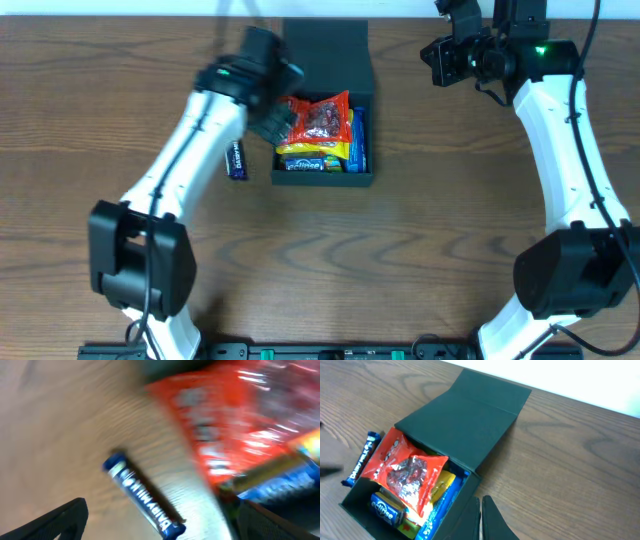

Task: Pack container
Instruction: 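Carry the Eclipse tin into the box and release it, then grasp the purple Dairy Milk bar with the left gripper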

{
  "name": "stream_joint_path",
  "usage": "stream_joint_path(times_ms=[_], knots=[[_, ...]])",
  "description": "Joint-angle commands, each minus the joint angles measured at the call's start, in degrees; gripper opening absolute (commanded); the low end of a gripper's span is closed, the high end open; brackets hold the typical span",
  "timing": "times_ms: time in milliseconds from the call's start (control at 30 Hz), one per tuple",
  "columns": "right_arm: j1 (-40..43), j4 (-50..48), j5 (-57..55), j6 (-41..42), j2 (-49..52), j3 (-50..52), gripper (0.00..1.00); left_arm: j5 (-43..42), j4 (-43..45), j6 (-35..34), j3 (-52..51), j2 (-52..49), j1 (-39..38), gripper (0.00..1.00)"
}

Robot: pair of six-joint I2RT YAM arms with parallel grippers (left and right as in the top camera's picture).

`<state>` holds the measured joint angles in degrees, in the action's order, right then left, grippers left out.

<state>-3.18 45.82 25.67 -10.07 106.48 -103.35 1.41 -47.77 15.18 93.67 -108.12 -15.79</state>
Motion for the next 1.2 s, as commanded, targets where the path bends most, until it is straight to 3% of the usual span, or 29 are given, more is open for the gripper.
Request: stream_joint_path(times_ms=[0,133,267,433,900,1167], knots=[[0.15,0.07,-0.02,0.17,0.28,0.0,0.04,-3.78,0.74,-19.06,-1.01,-0.96,5.86,0.87],[0.15,0.17,0.0,0.17,0.28,0.0,0.04,-6.19,1.01,-30.99,-3.06,-3.58,10.1,0.71],[0.15,0.15,0.0,0.17,0.28,0.0,0.04,-5.9,0.63,-33.53,-3.21,-8.17,9.31,0.66],[0.15,0.46,0.02,0.17,0.28,0.0,0.05,-3.17,1.77,-37.2,-3.21,-12.68,8.04,0.5],[0.15,0.5,0.0,0.17,0.28,0.0,0.06,1.99,4.92,-37.66,-3.23,-16.68,7.89,0.46],[0.15,0.46,-0.02,0.17,0.28,0.0,0.07,2.03,4.96,-37.0,-3.23,-17.07,7.89,0.35]])
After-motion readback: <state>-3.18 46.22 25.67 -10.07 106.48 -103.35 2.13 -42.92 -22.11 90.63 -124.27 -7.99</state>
